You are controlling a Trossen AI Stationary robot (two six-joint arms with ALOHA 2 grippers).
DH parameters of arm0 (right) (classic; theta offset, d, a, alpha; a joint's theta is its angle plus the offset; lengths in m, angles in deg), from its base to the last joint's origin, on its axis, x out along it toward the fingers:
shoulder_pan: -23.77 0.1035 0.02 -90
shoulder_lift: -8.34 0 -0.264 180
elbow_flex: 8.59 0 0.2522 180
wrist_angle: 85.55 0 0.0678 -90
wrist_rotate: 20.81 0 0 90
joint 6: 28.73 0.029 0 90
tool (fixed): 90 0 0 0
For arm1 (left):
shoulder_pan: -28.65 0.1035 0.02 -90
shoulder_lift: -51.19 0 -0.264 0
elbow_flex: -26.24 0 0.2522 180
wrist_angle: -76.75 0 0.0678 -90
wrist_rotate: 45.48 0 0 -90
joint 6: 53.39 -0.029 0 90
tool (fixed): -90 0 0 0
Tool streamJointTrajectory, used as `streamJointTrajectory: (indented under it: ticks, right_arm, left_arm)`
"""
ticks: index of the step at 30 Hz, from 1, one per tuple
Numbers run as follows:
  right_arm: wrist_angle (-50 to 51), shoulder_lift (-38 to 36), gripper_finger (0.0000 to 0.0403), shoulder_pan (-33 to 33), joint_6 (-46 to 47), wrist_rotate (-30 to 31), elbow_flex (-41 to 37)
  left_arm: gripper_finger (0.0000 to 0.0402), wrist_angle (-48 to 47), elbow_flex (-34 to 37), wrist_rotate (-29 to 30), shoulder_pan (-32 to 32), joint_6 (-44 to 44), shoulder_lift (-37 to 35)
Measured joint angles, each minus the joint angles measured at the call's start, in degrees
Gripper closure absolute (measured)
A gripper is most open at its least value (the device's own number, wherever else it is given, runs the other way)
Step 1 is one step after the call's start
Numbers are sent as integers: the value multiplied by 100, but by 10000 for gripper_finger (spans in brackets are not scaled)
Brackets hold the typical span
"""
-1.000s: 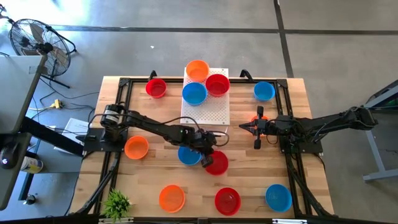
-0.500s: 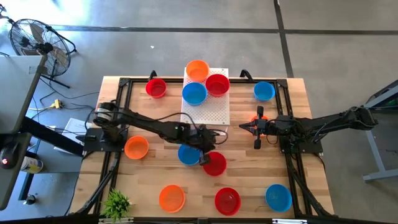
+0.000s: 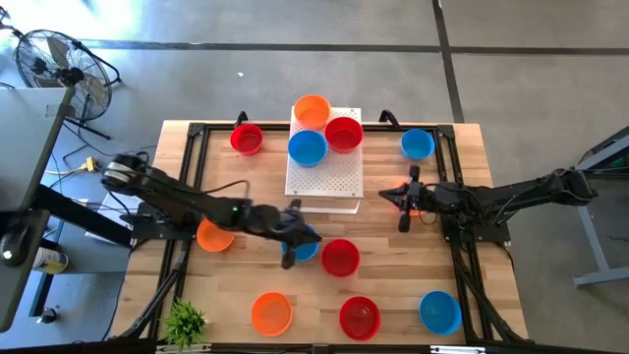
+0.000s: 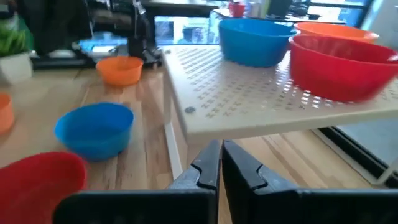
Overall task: Pick & Place Mini bowls
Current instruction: Stack the red bowl on top of the red bowl on the shelf
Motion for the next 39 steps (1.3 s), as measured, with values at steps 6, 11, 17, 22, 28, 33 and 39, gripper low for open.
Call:
streamJointTrajectory:
  ticks: [6,11,17,22,28,33,39]
  right_arm:
    - [296,-2,369,70,910,91,177]
    - [1592,99,351,331,1732,288,818]
    - [3145,796,349,731,2748,407,1826]
    - [3905,1770,349,1011,3774,343,2541]
    - [4318,2906,320,1312,4885,-114,3235]
    - [4459,3842,258,1513,5004,-716,3769]
    - [4506,4904,212,1999,2888,-1314,4560]
  left_arm:
    - [401,1346,1321,200,108,-301,-861]
    - [401,1701,2078,449,310,-511,-1542]
    - [401,2820,3036,365,790,-638,-1944]
    - [401,3807,3629,-77,1285,-624,-1975]
    - [401,3971,3826,-287,1732,-608,-1973]
    - [401,3947,3830,-523,1841,-585,-1971]
    - [401,3929,3830,-575,1839,-587,-1969]
